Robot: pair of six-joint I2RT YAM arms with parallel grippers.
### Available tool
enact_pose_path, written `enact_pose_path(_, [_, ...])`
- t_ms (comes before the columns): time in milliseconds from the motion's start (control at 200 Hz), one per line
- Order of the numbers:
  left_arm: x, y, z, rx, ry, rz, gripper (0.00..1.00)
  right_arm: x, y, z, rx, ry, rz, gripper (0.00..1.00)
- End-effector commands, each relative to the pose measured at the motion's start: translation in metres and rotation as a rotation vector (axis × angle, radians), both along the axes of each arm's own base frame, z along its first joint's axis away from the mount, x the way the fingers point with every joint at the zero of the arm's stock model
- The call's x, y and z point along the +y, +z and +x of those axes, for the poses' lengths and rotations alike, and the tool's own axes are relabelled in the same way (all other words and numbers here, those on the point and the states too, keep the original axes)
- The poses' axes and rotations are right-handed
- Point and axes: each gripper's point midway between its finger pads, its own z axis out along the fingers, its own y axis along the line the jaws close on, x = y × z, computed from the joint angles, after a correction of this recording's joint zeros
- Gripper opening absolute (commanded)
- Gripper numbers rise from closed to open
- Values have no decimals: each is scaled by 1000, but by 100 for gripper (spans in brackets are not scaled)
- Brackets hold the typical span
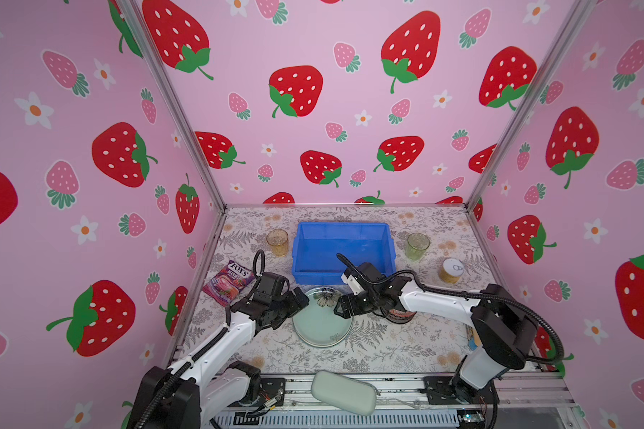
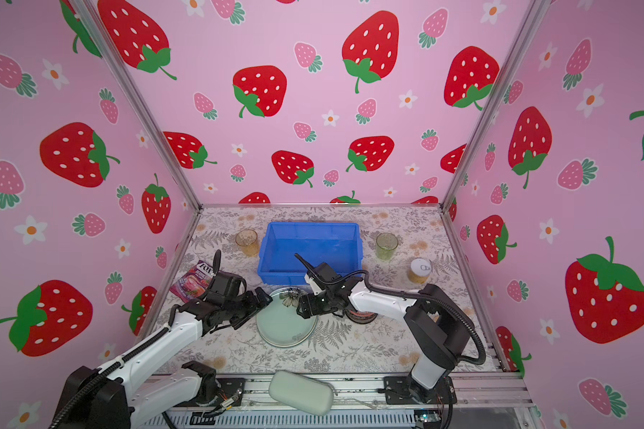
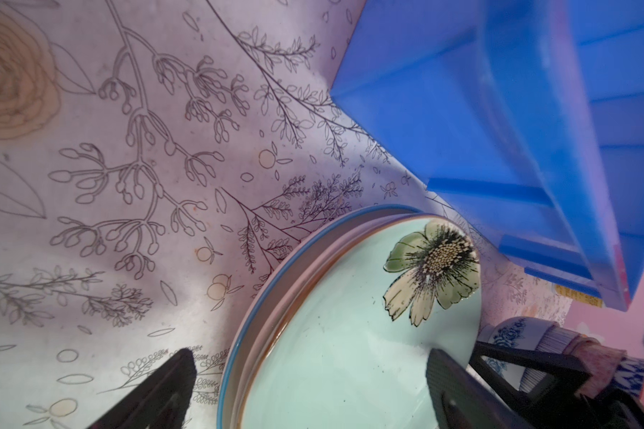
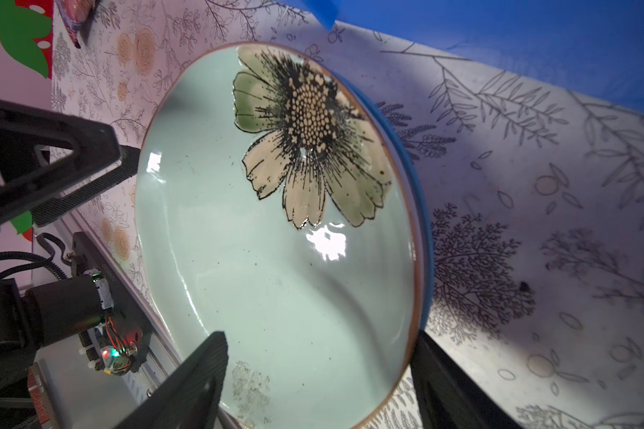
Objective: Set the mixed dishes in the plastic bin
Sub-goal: 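Lower both grippers to the rim of the pale green flower plate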
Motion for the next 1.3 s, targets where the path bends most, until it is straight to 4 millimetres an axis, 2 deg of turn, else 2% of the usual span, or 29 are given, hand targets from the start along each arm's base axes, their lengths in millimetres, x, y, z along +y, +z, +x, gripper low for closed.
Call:
enact_pose_path(0, [-4, 0, 1, -5, 0, -22, 99, 17, 18, 2, -5, 26, 78, 78])
enact_pose_path(160, [-5, 2, 1, -10, -3, -36, 99, 21, 23, 1, -2, 35, 106, 76])
enact_pose_path(520, [-8, -1, -6, -1, -6, -65, 100, 24, 13, -4, 29, 51, 105, 76])
enact_pose_path(690, [-4, -3, -14, 13, -7, -53, 95, 22, 7, -6, 41, 49, 94, 76])
enact_pose_path(885, [-3, -3, -21, 16, -4, -60, 82, 21, 4, -6, 43, 47, 91, 76])
enact_pose_path(1191, [-1, 0, -26, -1, 14, -77, 49, 20, 1, -7, 47, 46, 84, 76])
enact_pose_path(1291, [-1, 2, -26, -7, 15, -80, 42, 20, 1, -7, 47, 47, 84, 76])
